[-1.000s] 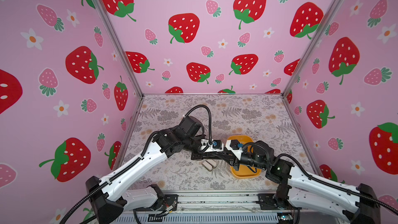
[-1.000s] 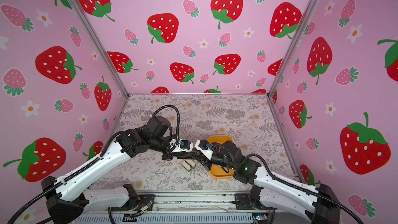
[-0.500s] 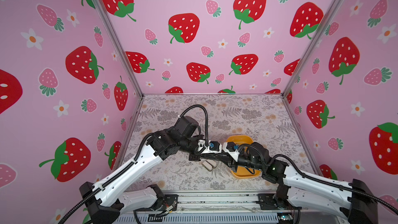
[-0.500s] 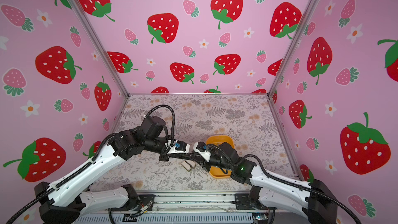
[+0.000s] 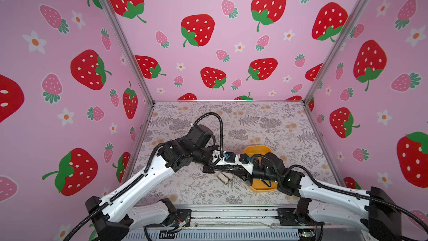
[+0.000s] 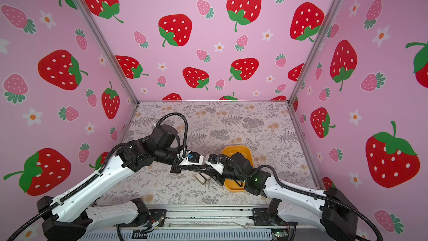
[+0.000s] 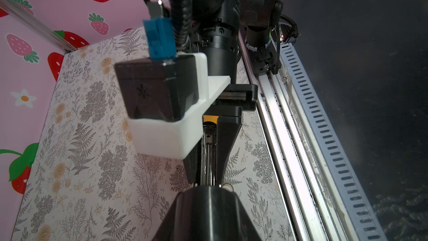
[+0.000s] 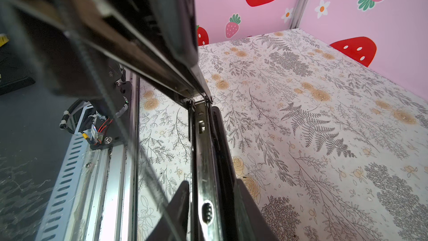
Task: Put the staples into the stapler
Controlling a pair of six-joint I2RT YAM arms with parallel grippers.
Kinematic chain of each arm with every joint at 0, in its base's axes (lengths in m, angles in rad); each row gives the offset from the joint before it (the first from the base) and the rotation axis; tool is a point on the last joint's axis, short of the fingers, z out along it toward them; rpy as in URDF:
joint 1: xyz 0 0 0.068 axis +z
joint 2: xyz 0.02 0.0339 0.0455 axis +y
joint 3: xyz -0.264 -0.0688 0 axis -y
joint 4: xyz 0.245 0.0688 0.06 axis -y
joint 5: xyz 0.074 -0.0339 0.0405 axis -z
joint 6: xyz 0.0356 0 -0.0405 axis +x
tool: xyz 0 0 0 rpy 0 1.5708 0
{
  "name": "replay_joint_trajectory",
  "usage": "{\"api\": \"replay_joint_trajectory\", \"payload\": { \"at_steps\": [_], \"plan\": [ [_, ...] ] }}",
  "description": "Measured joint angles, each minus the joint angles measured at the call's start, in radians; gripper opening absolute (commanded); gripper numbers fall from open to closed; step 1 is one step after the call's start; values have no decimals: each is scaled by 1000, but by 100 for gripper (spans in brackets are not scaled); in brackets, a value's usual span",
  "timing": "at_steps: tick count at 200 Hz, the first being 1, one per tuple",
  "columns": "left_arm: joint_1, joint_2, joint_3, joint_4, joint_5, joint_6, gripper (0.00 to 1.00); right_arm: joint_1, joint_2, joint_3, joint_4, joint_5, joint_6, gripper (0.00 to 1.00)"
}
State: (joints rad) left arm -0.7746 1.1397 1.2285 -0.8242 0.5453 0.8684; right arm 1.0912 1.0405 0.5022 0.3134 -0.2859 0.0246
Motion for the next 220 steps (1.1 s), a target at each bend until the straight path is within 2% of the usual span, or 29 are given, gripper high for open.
{"api": "replay_joint_trajectory", "payload": {
  "at_steps": [31, 104, 220],
  "plan": [
    [11, -1, 0, 2, 16, 3, 0, 0, -5, 0, 3, -10, -9, 22],
    [90, -57, -8, 14, 107, 4, 0, 0, -20, -5, 43, -14, -30, 19],
    [352, -87, -112, 196, 458, -89, 0, -21, -108, -69, 87, -11, -29, 17]
  ]
}}
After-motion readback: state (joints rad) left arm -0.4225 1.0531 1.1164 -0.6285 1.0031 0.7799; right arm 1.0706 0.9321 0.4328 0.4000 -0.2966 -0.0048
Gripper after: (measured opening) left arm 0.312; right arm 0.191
